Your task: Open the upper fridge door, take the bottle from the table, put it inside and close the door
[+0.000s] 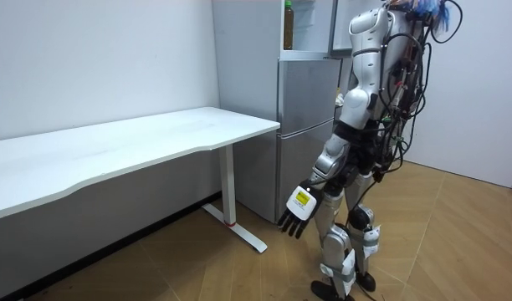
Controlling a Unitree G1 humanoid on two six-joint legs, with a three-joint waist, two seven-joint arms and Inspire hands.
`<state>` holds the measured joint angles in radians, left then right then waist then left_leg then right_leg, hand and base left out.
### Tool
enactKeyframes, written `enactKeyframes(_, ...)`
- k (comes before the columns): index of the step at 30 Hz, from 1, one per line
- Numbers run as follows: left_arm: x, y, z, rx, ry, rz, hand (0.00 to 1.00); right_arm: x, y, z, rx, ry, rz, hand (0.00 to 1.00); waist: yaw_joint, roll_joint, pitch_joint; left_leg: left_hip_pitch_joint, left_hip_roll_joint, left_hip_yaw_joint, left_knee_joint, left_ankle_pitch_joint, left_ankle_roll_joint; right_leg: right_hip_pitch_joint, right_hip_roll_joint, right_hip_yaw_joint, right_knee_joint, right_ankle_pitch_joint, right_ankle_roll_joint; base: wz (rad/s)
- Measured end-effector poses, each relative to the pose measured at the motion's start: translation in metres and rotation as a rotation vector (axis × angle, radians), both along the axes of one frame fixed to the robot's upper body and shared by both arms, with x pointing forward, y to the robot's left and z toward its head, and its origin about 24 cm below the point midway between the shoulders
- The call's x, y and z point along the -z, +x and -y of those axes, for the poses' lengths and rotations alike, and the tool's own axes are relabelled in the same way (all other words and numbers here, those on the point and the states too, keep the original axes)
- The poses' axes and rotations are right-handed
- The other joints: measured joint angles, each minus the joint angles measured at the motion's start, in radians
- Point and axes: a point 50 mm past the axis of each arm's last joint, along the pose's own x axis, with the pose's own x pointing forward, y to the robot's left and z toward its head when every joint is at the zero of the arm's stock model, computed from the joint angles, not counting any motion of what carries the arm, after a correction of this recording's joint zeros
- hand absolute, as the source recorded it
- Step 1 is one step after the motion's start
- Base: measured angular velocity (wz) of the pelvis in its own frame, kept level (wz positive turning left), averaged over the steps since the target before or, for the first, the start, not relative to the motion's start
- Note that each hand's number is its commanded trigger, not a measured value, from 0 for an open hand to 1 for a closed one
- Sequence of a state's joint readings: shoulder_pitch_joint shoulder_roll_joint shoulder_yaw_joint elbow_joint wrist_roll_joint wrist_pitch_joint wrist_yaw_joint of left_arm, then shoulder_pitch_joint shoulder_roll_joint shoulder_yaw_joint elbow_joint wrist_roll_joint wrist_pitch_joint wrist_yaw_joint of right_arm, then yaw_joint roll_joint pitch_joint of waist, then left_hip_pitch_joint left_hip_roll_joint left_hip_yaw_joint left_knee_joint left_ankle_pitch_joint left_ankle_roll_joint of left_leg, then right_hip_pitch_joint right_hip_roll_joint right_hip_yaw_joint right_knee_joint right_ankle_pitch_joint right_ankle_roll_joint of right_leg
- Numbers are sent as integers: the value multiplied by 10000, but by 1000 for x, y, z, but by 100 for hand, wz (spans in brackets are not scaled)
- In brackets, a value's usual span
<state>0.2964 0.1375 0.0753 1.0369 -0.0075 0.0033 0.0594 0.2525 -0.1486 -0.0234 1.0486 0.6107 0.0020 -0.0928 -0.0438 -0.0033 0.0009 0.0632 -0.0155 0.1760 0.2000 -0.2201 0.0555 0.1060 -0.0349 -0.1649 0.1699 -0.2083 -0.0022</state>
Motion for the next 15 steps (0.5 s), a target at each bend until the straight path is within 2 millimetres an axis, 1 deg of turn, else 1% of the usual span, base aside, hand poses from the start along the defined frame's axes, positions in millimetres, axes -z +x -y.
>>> enactKeyframes(3, 0, -1, -1, -20, 23, -105, 0, 1, 8, -5, -312, 419, 241, 0, 0, -47, 12, -7, -7, -32, 30, -4, -4, -4, -4, -39, -11, 0, 0, 3)
enactKeyframes(5, 0, -1, -1, -43, 37, -185, 0, 1, 9, -7, -417, 648, 271, 0, -26, -56, 12, -22, -31, -146, 40, -5, -3, 0, -7, -132, -12, -2, 2, 10)
enactKeyframes(10, 1, -4, 0, -130, 126, -404, 0, 5, 1, -9, -265, 1003, -155, 0, -16, -83, 9, -59, -62, -272, 47, -5, -3, 27, -39, -242, -16, -41, 5, 8)
enactKeyframes(15, 1, -7, 1, -215, 139, -596, 0, 6, -6, -10, 121, 1135, -483, 0, -30, -106, 1, -43, -75, -274, 28, -5, -3, 73, -54, -237, 10, -60, 9, 1)
